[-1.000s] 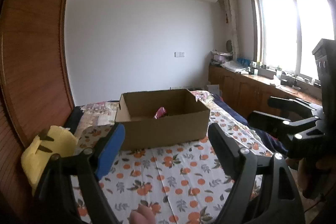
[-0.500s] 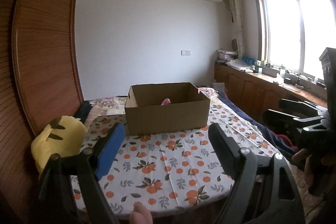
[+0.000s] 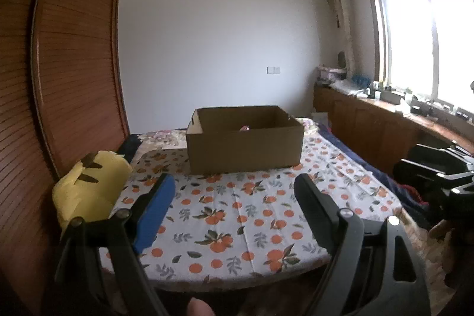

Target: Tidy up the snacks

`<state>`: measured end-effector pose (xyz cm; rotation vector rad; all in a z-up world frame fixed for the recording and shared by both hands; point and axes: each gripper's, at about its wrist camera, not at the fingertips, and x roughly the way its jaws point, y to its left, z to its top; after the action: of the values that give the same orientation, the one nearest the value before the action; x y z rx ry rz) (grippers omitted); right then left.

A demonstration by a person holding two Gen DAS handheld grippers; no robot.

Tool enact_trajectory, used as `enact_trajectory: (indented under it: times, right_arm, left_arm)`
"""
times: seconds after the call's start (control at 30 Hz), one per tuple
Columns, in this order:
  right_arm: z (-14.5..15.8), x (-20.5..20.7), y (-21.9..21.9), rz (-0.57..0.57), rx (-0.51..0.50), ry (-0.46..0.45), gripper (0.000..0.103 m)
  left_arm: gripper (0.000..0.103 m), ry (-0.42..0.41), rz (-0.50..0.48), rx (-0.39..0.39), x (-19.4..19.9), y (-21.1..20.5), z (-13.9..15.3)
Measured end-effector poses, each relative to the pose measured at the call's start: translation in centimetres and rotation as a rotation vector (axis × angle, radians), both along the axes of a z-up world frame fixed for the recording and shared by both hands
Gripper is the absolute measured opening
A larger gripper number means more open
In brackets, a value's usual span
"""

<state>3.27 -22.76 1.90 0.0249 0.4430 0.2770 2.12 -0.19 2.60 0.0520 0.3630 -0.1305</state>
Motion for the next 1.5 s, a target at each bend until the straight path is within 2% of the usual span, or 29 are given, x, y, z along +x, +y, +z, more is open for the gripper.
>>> enact_trajectory:
  times: [0.17, 0.63, 0.97, 1.5]
  right_arm:
    - [-1.1, -0.2, -0.2, -0.021, -0.002, -0.007, 0.103]
    - [-4.2, -0.9, -0.8, -0.076, -0.009, 0.009, 0.103]
    - [-4.6, -0.8, -1.0, -0.102, -0.018, 0.009, 0.103]
    - [-5.1, -0.7, -1.3, -0.120, -0.013, 0.015, 0.103]
  left_arm:
    - [0.083, 0.021, 0.066, 0.047, -0.1, -0.2, -1.3]
    - [0.083, 0.066, 0.082, 0.046, -0.3, -0.8, -4.6]
    - [0.083, 0.057, 0.103, 0.026, -0.4, -0.4, -5.0]
    - [0.083, 0.067, 0.111, 0.039, -0.3, -0.4, -5.7]
